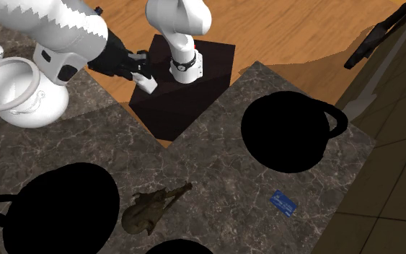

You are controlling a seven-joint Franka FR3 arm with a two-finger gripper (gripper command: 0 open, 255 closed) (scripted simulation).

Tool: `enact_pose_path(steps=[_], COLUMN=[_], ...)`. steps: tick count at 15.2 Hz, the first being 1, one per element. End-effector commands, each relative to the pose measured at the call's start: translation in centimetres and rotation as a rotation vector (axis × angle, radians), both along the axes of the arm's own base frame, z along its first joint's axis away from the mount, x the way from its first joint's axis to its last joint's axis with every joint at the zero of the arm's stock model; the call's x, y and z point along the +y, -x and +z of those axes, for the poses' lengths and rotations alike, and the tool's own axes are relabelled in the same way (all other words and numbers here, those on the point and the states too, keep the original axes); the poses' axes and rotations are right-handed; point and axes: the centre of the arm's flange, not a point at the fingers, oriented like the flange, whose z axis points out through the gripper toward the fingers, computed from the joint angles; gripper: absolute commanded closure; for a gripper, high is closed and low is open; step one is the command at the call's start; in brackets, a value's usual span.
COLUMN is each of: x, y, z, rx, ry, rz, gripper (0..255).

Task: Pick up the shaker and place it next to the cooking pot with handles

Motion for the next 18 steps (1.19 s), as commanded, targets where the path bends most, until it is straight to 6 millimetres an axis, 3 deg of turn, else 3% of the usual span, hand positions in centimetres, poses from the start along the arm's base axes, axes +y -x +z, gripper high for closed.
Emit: enact_pose_path(steps=[1,18], x=[-2.7,-24.4], y=[0.8,6.5], z=[0.2,0.2], rx=[0.000,0.000], ry=[0.000,0.000], rz=[0.001,0.001], gripper=[255,255])
